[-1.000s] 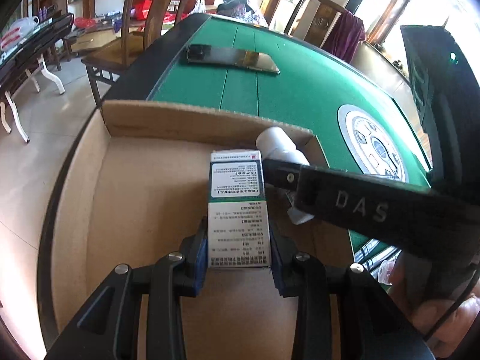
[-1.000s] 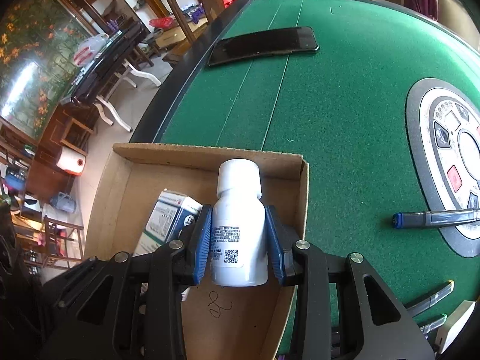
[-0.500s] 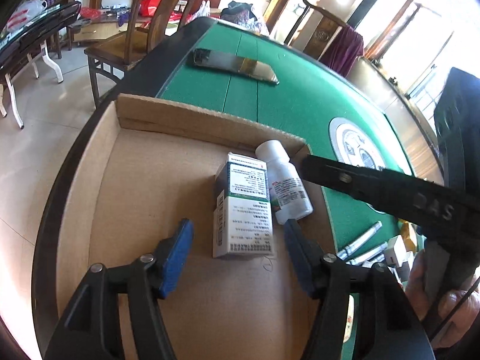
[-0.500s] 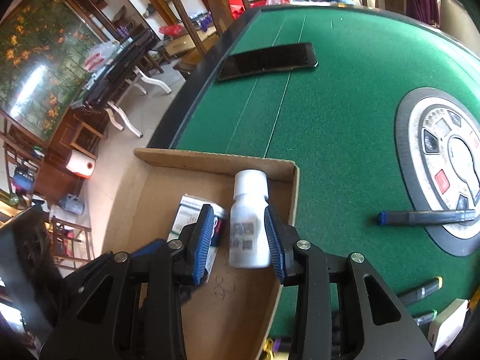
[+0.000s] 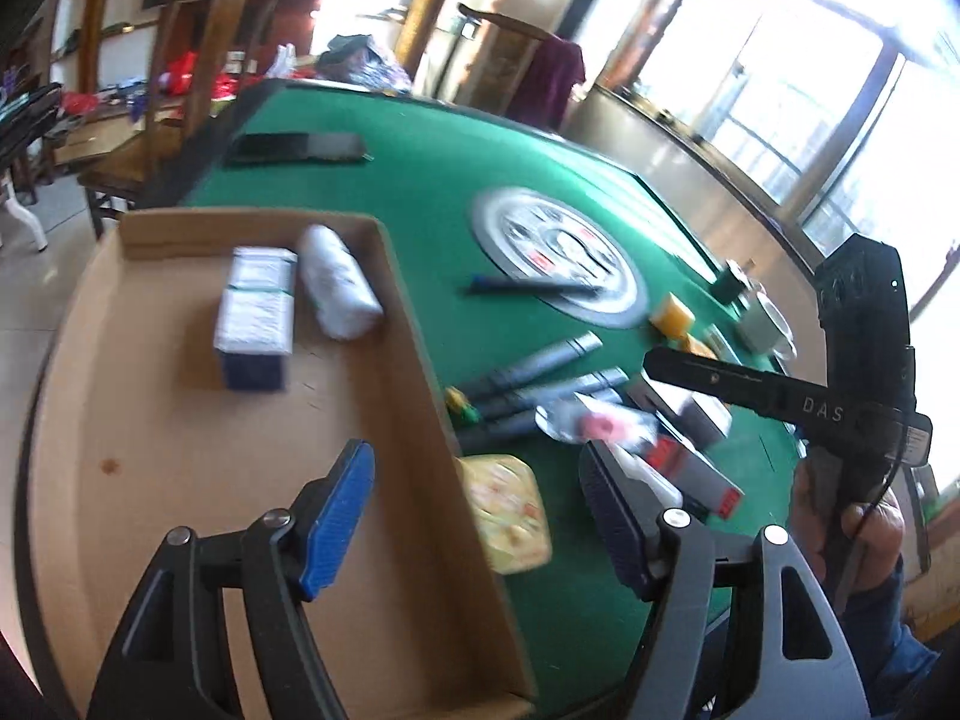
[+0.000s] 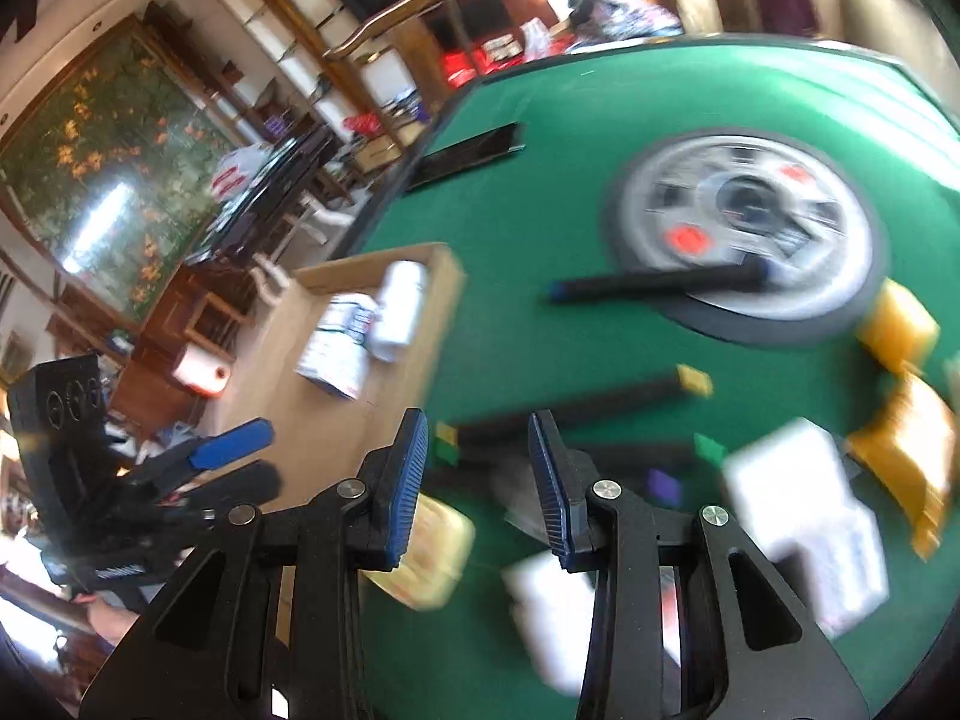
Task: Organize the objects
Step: 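Move both grippers back over the items on the table, then grasp the large white bottle with the left gripper while the right grasps the grey box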
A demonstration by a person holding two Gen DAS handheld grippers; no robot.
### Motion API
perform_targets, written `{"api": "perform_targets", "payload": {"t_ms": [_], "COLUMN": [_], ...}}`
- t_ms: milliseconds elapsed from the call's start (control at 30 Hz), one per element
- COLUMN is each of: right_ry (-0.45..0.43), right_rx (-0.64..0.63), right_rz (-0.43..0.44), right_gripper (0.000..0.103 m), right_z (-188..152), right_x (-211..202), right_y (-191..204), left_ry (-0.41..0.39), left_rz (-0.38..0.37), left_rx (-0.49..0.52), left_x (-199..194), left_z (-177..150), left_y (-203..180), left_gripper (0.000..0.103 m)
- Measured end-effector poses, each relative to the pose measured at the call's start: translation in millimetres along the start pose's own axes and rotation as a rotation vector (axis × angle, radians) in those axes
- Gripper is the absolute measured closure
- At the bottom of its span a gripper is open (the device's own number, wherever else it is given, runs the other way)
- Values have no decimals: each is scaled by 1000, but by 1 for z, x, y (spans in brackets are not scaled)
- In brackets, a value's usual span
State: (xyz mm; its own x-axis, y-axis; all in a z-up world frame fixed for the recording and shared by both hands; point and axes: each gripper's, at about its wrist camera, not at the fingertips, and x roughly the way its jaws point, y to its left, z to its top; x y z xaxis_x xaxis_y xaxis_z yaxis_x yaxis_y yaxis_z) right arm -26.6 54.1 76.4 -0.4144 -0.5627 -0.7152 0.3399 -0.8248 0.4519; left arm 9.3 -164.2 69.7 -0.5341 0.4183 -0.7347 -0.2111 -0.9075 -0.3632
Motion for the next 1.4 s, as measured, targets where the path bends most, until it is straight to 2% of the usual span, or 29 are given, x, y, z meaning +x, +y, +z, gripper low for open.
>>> {"api": "perform_targets", "payload": {"t_ms": [133, 233, 300, 467, 633, 700, 767, 933, 1233, 1400], "right_ry": [-66, -103, -132, -128, -133, -134, -127, -67, 61, 75], "right_rx": [43, 51, 50, 13, -17, -43, -81, -225, -346, -341], "right_rz": [-21, -53, -66, -55, -42, -52, -75, -118, -189, -233], "right_gripper": [68, 68, 68, 68, 68, 68, 68, 68, 67, 67], "right_z": [-31, -49, -57, -68, -82, -89, -94, -105, -103, -107], "right_x": [-41, -63, -77, -90, -98, -101, -101, -91, -45, -27], "right_y": [-39, -56, -66, -75, -78, -78, -76, -55, -33, -33], "left_ry": [70, 115, 131, 164, 176, 148, 136, 136, 148, 131], "left_rz": [-88, -103, -82, -28, 1, 31, 40, 12, 17, 89], "left_rx": [-37, -85, -101, -156, -136, -71, -48, -38, 25, 111], "left_x": [19, 36, 46, 68, 89, 95, 95, 89, 78, 78], "left_z": [-10, -17, -22, -28, -30, -30, -30, -33, -49, -56], "left_y": [-30, -50, -62, -73, -81, -88, -88, -79, -83, -97], "left_gripper": [32, 32, 32, 32, 34, 42, 50, 57, 57, 57]}}
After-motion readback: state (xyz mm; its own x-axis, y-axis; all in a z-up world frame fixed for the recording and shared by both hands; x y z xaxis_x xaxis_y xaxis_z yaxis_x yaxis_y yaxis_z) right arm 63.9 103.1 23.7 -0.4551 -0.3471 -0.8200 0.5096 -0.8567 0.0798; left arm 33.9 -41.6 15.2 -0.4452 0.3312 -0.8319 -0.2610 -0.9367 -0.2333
